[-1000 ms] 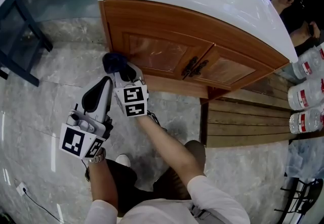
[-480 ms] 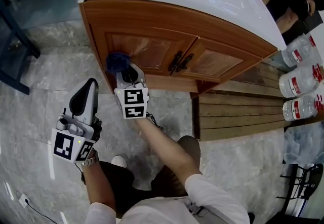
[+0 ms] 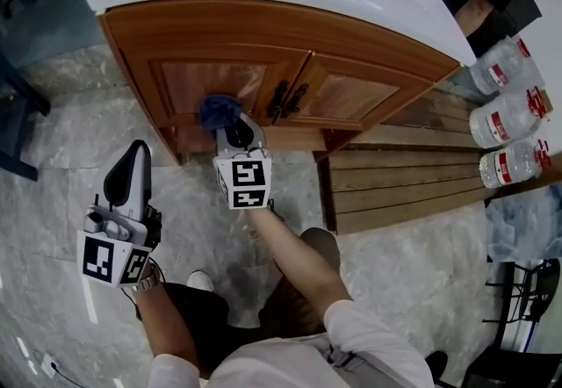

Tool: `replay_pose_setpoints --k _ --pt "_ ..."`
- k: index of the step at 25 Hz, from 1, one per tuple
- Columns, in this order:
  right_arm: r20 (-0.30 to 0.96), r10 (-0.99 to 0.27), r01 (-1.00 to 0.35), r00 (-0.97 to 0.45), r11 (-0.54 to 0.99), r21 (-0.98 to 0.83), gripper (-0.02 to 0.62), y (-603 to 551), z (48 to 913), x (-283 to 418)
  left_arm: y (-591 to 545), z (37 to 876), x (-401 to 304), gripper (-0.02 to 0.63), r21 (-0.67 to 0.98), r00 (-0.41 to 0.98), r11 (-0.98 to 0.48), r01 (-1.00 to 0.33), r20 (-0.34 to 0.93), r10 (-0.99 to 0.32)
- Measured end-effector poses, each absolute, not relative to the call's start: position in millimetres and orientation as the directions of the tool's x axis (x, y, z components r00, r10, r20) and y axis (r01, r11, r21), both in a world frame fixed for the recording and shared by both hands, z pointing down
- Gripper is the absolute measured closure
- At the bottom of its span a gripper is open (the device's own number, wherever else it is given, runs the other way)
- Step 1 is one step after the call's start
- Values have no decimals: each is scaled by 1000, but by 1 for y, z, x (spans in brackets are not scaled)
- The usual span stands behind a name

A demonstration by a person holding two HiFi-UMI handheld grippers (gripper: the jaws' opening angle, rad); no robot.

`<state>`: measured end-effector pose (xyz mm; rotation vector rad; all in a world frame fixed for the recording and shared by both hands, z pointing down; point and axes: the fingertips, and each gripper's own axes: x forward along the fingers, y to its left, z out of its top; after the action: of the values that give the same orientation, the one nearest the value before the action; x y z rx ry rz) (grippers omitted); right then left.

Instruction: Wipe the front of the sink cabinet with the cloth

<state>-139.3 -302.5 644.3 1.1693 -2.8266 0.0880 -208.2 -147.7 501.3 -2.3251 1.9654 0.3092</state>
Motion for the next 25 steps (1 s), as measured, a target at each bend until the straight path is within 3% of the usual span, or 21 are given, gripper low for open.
replay_pose_setpoints --k 25 --pt "133 -846 -854 -516 521 2 529 -352 665 21 -163 510 -191 609 57 201 -213 -975 -169 -965"
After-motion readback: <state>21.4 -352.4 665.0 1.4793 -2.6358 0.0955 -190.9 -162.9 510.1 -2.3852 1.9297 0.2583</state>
